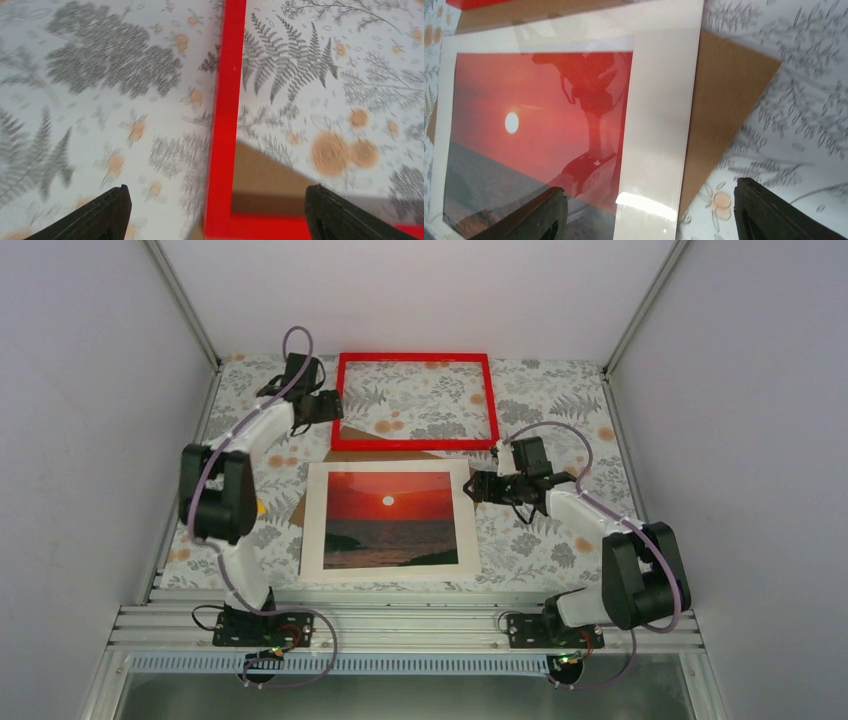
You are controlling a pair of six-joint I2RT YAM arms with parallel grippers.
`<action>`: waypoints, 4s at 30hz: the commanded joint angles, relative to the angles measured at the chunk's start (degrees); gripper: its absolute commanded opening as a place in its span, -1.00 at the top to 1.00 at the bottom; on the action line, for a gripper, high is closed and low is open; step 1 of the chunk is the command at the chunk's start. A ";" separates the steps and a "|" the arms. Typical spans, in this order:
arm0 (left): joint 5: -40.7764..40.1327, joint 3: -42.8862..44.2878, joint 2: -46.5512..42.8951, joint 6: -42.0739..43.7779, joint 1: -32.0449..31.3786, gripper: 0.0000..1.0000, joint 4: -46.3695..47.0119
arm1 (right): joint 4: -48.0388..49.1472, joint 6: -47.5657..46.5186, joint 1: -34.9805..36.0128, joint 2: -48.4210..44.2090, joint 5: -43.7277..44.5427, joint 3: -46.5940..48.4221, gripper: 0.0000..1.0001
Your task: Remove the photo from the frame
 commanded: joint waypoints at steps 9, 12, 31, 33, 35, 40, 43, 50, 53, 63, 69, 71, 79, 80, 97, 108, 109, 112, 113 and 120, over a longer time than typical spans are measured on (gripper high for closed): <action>-2.10 -34.98 -33.38 -7.77 -9.73 -0.90 6.21 | -2.01 4.06 4.12 -6.39 -3.28 -7.73 -0.62; -2.08 -41.42 -37.64 -11.22 -16.06 -0.93 7.86 | -0.41 5.05 5.36 -6.68 -4.80 -9.75 -0.64; -10.80 -48.13 -31.17 -17.99 -48.69 -1.00 18.07 | 7.37 8.60 8.27 -6.87 -12.12 -14.78 -0.65; -9.43 -48.63 -29.83 -18.78 -49.04 -1.00 19.40 | 7.03 8.73 8.28 -8.49 -12.18 -14.69 -0.65; -8.49 -49.38 -29.19 -19.47 -49.04 -1.00 20.62 | 6.63 8.66 8.29 -9.63 -12.15 -14.49 -0.65; -8.02 -49.47 -27.77 -20.27 -48.95 -1.00 20.99 | 6.54 8.74 8.29 -10.31 -13.48 -14.20 -0.65; -8.55 -49.20 -27.76 -20.66 -48.91 -1.00 19.97 | 6.16 8.58 8.29 -10.55 -13.10 -14.28 -0.64; -6.33 -51.12 -27.99 -21.11 -45.10 -1.00 20.84 | 6.95 7.91 8.29 -11.08 -14.26 -14.61 -0.64; -5.71 -51.72 -27.24 -21.28 -43.85 -1.00 20.96 | 7.08 7.96 8.21 -11.52 -13.59 -14.39 -0.64; -4.31 -52.80 -25.35 -20.67 -39.30 -1.00 22.66 | 4.57 6.91 8.29 -10.13 -8.24 -14.92 -0.65; -4.07 -50.48 -21.90 -19.15 -38.04 -1.00 23.38 | 5.91 7.16 8.29 -9.46 -10.38 -16.21 -0.65; -4.28 -49.95 -21.19 -18.82 -37.30 -1.00 23.29 | 5.79 6.96 8.27 -9.28 -10.49 -16.21 -0.65; -4.21 -49.45 -21.62 -18.41 -35.62 -1.00 22.39 | 3.44 7.13 8.29 -9.87 -10.75 -16.65 -0.66; -4.18 -49.58 -22.62 -18.51 -35.62 -1.00 21.87 | 2.50 7.16 8.29 -10.23 -10.51 -16.66 -0.66; -5.86 -54.25 -32.65 -21.85 -37.07 -1.00 15.16 | 0.35 12.12 10.39 -15.14 -13.14 -21.08 -0.66; -3.88 -55.41 -30.36 -21.99 -37.07 -1.00 17.95 | 3.57 13.71 12.06 -14.56 -15.95 -21.30 -0.62; -3.90 -55.44 -30.34 -21.99 -37.07 -1.00 17.98 | 3.53 13.66 12.05 -14.82 -16.15 -21.01 -0.62; -3.72 -55.36 -29.90 -21.88 -37.13 -1.00 18.17 | 2.81 13.92 12.03 -15.63 -16.15 -20.29 -0.62; -3.66 -55.35 -29.81 -21.82 -37.14 -1.00 18.18 | 2.51 13.92 12.12 -15.86 -16.06 -20.08 -0.62; -3.60 -55.43 -29.62 -21.69 -37.12 -1.00 18.59 | 1.30 13.84 12.25 -16.49 -16.46 -19.33 -0.62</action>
